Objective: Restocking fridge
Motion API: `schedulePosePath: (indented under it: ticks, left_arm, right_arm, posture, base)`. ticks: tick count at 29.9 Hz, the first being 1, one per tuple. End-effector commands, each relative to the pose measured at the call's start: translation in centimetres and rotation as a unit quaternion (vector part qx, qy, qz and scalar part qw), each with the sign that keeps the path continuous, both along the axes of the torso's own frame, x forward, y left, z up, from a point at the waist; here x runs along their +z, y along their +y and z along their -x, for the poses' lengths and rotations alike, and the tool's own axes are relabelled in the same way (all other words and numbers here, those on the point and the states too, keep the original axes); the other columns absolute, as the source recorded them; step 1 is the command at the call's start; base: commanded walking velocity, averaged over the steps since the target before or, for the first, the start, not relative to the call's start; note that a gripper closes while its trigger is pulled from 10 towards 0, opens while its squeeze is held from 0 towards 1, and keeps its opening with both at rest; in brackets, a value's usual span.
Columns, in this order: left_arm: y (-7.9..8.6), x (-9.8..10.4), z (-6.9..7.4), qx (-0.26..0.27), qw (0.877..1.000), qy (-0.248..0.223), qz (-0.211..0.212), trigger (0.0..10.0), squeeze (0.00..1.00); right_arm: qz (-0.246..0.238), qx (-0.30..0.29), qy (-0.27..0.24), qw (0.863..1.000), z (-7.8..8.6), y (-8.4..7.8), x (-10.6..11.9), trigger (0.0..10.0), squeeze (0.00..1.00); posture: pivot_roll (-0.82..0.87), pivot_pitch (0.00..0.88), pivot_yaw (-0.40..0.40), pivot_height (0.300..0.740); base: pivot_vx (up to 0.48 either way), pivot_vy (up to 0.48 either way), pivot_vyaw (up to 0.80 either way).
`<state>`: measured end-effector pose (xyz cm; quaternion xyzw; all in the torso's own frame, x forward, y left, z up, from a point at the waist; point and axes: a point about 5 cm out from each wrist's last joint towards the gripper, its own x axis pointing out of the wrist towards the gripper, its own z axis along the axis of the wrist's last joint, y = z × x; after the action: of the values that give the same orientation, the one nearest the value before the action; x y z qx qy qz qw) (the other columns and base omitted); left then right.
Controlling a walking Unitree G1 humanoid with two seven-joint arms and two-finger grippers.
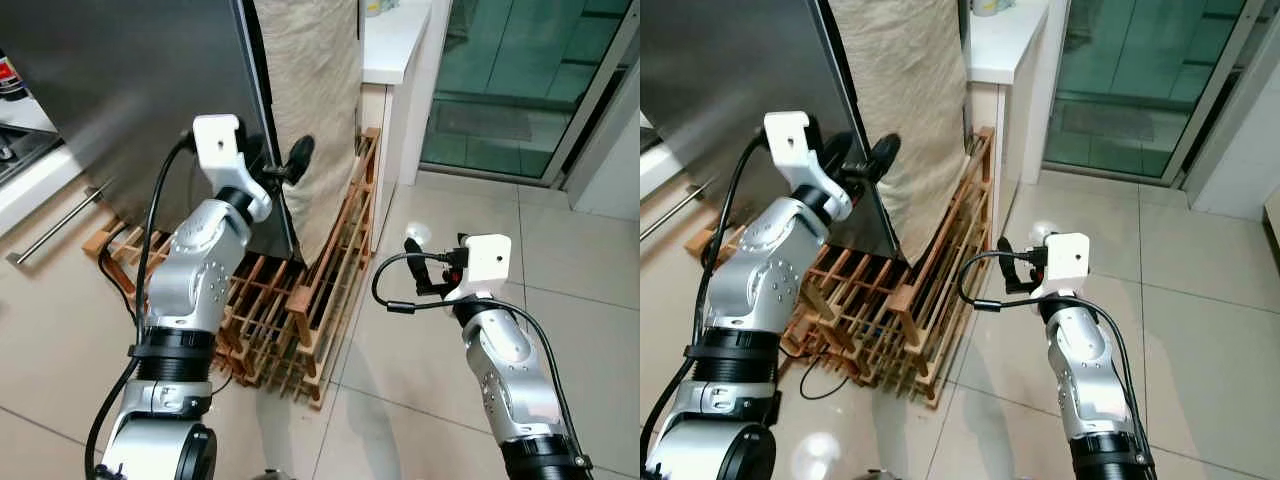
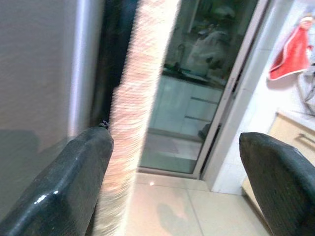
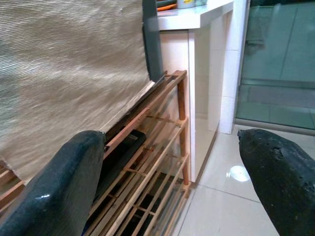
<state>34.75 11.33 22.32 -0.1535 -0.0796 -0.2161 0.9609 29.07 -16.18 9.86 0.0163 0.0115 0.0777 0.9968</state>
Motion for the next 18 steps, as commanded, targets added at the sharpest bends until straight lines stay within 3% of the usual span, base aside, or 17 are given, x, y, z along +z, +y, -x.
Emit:
schedulePosePath:
  ticks: [1, 18]
  left_arm:
    - [0.01, 0.51, -0.06, -0.004, 1.000, 0.004, 0.011, 10.0, 0.00]
    - [0.46, 0.43, -0.57, 0.030, 0.999, 0.005, -0.029, 10.0, 0.00]
  right_arm:
    - [-0.003, -0.006, -0.003, 1.000, 0.21, -0.13, 0.03, 10.0, 0.00]
    - [-0.003, -0.016, -0.001, 1.000, 0.42, -0.41, -0.16, 10.0, 0.00]
  posture:
    - [-0.12, 0.000, 0.120, 0.740]
    - [-0.13, 0.000, 0.133, 0.740]
  base:
    - [0.000, 0.000, 0.00]
    - [0.000, 0.000, 0.00]
